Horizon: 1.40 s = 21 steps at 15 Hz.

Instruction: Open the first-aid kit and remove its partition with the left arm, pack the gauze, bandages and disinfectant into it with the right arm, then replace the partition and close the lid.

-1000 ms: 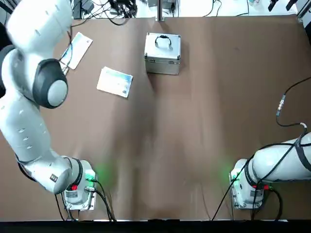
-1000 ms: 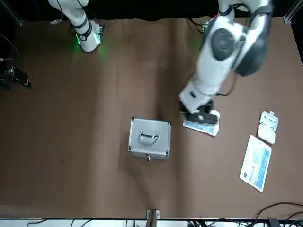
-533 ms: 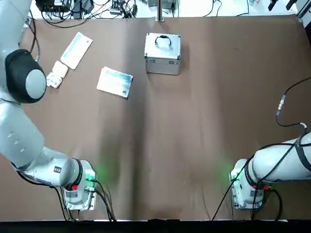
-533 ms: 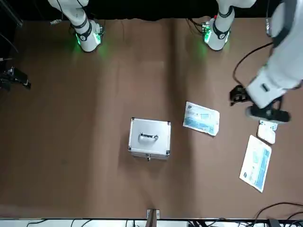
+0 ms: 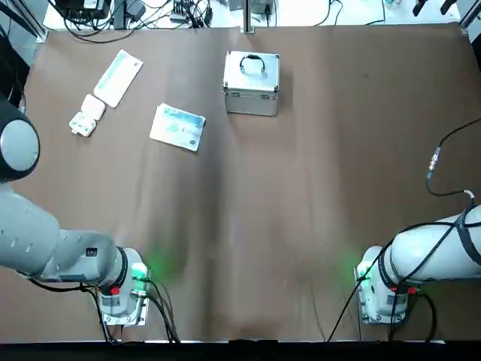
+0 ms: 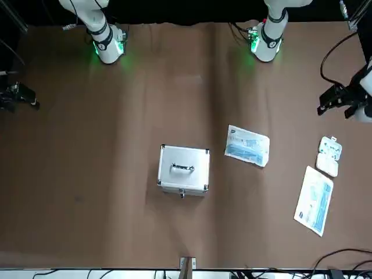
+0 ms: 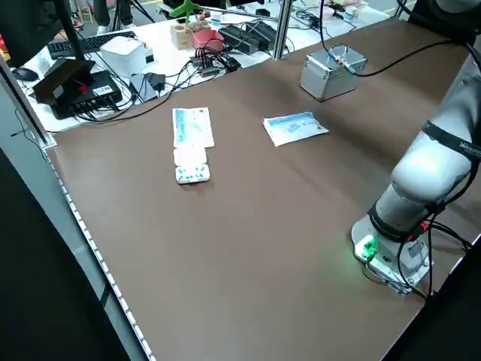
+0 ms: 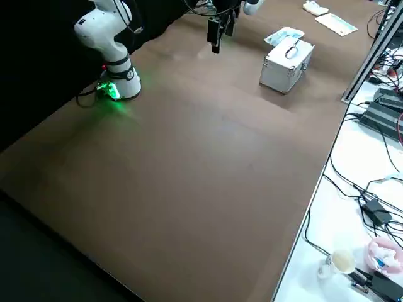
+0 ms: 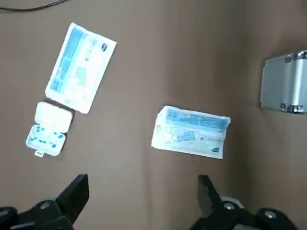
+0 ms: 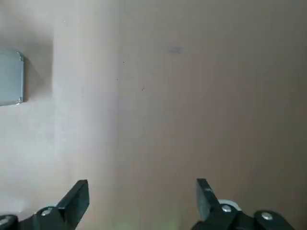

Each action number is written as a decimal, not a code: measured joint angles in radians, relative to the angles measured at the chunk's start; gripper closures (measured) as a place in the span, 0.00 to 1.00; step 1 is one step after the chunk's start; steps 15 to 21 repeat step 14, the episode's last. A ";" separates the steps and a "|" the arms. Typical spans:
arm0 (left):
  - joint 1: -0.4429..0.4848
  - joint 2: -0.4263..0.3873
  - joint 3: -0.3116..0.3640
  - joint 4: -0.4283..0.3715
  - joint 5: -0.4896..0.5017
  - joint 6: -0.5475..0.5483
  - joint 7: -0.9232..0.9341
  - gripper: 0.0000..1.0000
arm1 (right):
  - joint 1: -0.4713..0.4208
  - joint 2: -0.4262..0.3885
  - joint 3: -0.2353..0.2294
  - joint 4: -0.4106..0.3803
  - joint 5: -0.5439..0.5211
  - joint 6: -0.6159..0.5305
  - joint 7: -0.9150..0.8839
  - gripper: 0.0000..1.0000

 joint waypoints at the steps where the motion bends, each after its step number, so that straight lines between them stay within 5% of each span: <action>1: 0.020 -0.001 -0.037 -0.007 0.000 0.006 0.000 0.00 | -0.001 0.000 -0.001 0.000 0.000 0.008 0.000 0.01; 5: 0.017 0.000 -0.082 -0.034 0.002 0.032 -0.025 0.00 | -0.003 0.000 -0.003 0.000 0.000 0.032 0.000 0.01; 21: 0.028 0.004 -0.081 -0.005 0.002 0.062 -0.024 0.00 | -0.004 0.000 -0.006 0.000 0.000 0.032 0.000 0.01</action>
